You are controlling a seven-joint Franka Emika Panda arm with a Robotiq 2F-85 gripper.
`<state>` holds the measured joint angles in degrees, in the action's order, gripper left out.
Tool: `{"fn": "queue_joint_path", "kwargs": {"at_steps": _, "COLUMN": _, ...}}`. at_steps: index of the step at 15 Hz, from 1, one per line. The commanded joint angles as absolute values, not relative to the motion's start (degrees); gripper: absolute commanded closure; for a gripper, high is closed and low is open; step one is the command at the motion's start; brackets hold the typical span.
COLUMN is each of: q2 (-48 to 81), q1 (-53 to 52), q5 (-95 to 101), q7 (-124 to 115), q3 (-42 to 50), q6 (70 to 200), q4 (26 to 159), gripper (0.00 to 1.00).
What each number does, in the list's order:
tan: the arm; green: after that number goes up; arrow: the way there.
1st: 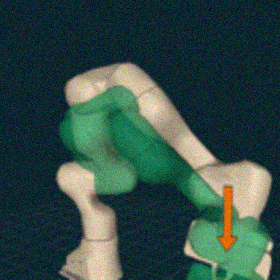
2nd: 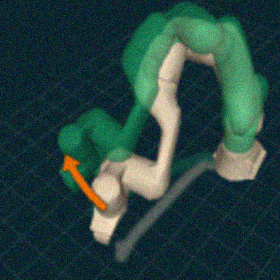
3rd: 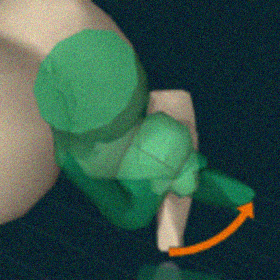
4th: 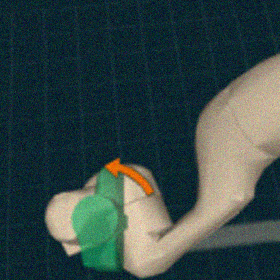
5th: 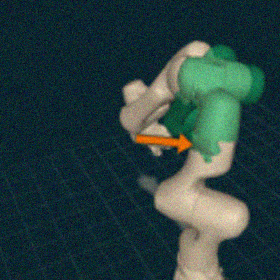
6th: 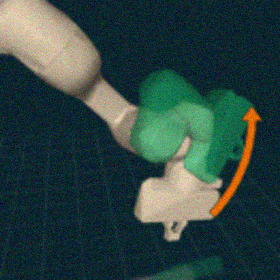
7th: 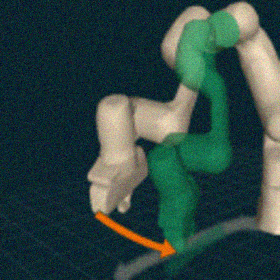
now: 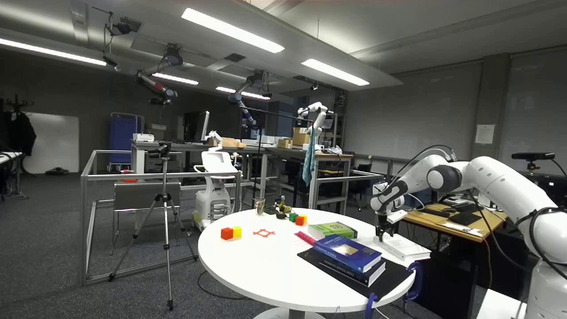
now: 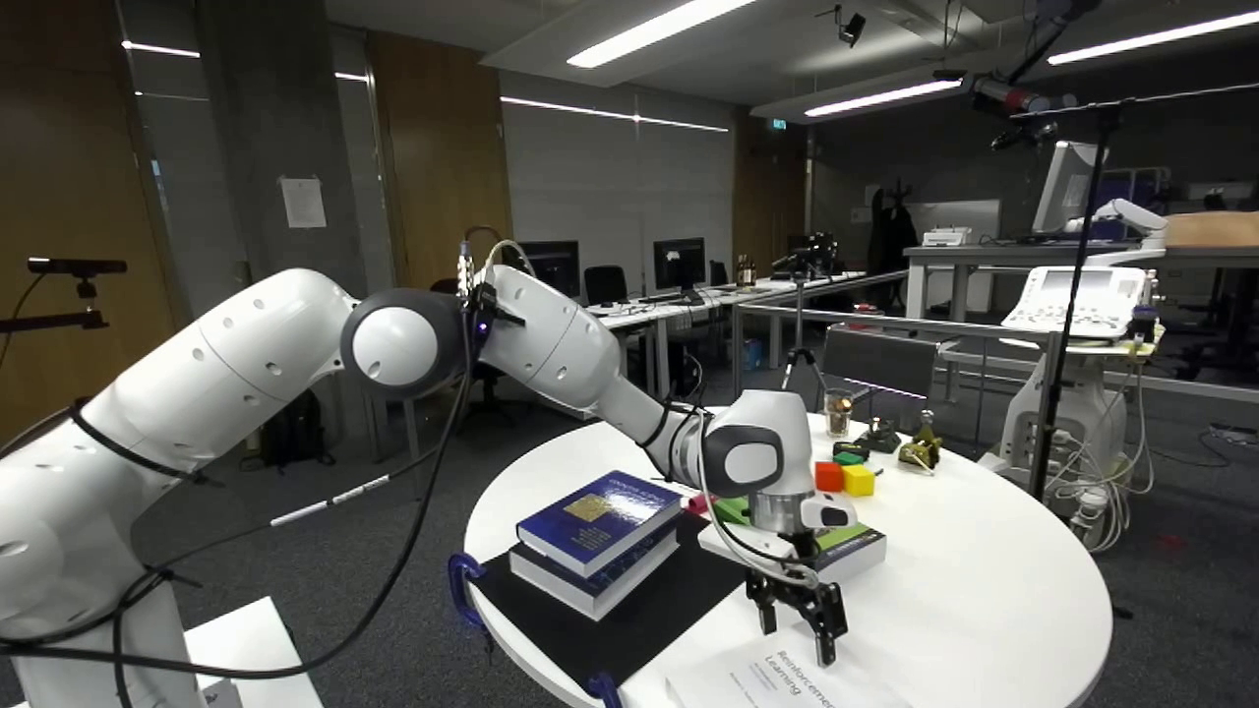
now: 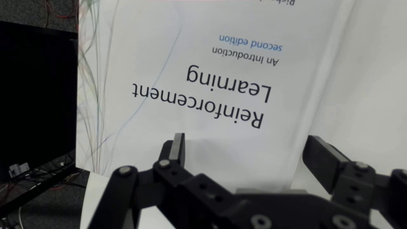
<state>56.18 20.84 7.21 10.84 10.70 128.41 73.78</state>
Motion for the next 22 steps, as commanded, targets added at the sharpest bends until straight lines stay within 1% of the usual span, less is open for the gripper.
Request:
{"fn": "queue_joint_path", "kwargs": {"at_steps": 1, "q2": 56.3, "q1": 22.4, "q5": 6.1, "q7": 11.0, "q3": 10.7, "q6": 127.2, "q4": 72.9, "gripper": 0.0}}
{"fn": "queue_joint_path", "kwargs": {"at_steps": 12, "q2": 55.7, "q1": 23.2, "q5": 4.8, "q7": 11.0, "q3": 10.5, "q6": 126.9, "q4": 73.1, "gripper": 0.0}}
{"fn": "queue_joint_path", "kwargs": {"at_steps": 18, "q2": 50.1, "q1": 26.2, "q5": 0.7, "q7": 14.3, "q3": 8.8, "q6": 128.0, "q4": 77.4, "gripper": 0.0}}
{"fn": "queue_joint_path", "kwargs": {"at_steps": 22, "q2": 43.9, "q1": 30.7, "q5": -3.8, "q7": 24.2, "q3": 6.2, "q6": 128.0, "q4": 82.8, "gripper": 0.0}}
